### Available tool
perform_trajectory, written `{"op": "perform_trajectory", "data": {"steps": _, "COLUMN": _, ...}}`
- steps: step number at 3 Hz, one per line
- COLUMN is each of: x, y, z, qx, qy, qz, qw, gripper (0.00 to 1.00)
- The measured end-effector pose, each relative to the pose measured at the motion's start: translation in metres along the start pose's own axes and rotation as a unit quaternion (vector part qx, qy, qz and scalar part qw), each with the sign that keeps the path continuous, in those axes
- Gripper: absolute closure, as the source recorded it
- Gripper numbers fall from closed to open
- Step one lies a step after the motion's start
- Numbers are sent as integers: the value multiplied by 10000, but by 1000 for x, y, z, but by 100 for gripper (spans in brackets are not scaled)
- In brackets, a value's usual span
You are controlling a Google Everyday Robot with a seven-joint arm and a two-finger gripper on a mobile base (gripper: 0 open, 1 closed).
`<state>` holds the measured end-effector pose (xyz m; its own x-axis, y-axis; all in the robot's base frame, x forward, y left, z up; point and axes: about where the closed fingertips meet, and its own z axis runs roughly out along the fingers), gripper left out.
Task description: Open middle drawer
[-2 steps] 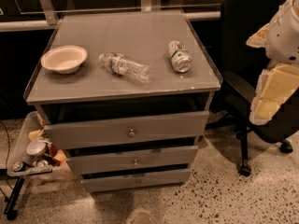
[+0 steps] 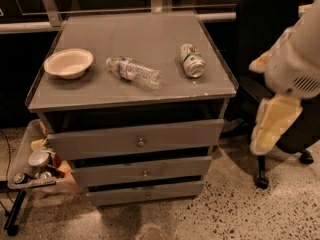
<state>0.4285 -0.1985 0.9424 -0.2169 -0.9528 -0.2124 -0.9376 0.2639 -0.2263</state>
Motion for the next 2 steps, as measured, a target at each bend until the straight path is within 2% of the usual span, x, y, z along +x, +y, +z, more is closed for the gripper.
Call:
{"op": "perform_trajectory", "data": {"steps": 1, "x": -27, "y": 30, "z": 57, "qx": -104, "qy": -140, "qz": -87, "qw": 9998, "gripper": 0}}
{"op": "perform_trajectory", "data": {"steps": 2, "x": -32, "y": 66, "z": 140, "qx": -496, "qy": -27, "qz": -73, "qw": 9987, "gripper": 0}}
